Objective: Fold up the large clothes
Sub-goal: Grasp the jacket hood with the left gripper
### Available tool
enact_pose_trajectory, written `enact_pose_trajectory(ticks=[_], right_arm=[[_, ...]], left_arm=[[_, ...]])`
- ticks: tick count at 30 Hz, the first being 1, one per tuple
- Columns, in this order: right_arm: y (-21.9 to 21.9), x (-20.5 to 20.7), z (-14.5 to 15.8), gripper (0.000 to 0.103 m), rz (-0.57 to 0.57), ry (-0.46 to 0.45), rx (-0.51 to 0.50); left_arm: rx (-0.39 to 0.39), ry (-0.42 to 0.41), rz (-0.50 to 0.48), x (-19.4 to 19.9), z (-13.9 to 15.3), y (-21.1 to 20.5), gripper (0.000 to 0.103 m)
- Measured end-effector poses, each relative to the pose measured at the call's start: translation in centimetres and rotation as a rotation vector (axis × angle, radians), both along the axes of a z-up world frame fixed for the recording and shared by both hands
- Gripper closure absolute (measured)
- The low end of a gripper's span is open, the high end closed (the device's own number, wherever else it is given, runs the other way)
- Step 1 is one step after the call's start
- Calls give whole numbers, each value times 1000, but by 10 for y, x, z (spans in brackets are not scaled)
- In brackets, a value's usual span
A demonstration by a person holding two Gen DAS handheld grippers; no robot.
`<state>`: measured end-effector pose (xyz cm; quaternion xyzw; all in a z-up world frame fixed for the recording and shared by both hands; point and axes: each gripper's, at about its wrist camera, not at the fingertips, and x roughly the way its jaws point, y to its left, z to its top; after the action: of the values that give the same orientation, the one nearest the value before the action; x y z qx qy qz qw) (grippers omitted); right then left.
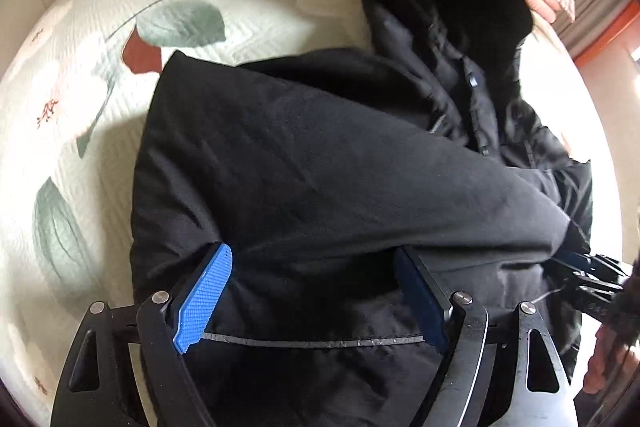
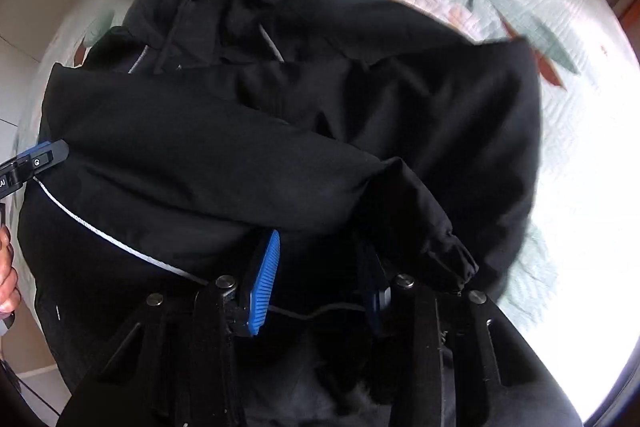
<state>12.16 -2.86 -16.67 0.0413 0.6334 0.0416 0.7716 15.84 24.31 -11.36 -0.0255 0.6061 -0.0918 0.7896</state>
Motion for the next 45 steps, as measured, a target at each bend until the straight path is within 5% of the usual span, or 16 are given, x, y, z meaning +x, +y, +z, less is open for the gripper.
enact_pose_trajectory(ticks=[5, 7, 10, 13, 17, 23, 29, 30, 32, 33, 35, 39, 43, 45], right_arm=[[-8, 0, 9, 66, 14, 7, 32], [-16, 4, 22, 65, 18, 18, 54], [-23, 1, 71, 62, 6, -76, 99], [-31, 28, 113, 58, -13, -175, 73], [-29, 90, 132, 53, -68, -264, 35], [-32, 186, 115, 53, -167, -276, 101], [-30, 249, 76, 53, -187, -246, 90], [-29, 255, 69, 53, -187, -239, 82], [-28, 268, 54, 53, -199, -223, 31], [-29, 269, 47, 61, -203, -216, 12], [-36, 268, 38, 89, -211, -208, -14], [-58, 250, 34, 89, -240, -219, 46], [-66, 245, -10, 88, -246, -139, 66], [-68, 246, -25, 89, -244, -145, 84]], left_arm=[[73, -1, -40, 3, 7, -14, 19], [4, -14, -77, 3, 28, -12, 28], [-90, -106, -124, 16, 72, -10, 28], [-139, -191, -147, 55, 110, -17, 27], [-141, -249, -148, 127, 126, -33, 27], [-188, -183, -98, 233, 93, -39, 27], [-154, -135, -136, 286, 46, -62, 29], [-158, -132, -145, 291, 38, -64, 41], [-171, -104, -163, 300, 23, -66, 79], [-187, -87, -172, 301, 17, -66, 92], [-213, -103, -185, 298, 14, -59, 94], [-339, -145, -210, 276, 26, -22, 94], [-299, 42, -167, 285, -39, -9, 84], [-381, 53, -134, 286, -55, 0, 84]])
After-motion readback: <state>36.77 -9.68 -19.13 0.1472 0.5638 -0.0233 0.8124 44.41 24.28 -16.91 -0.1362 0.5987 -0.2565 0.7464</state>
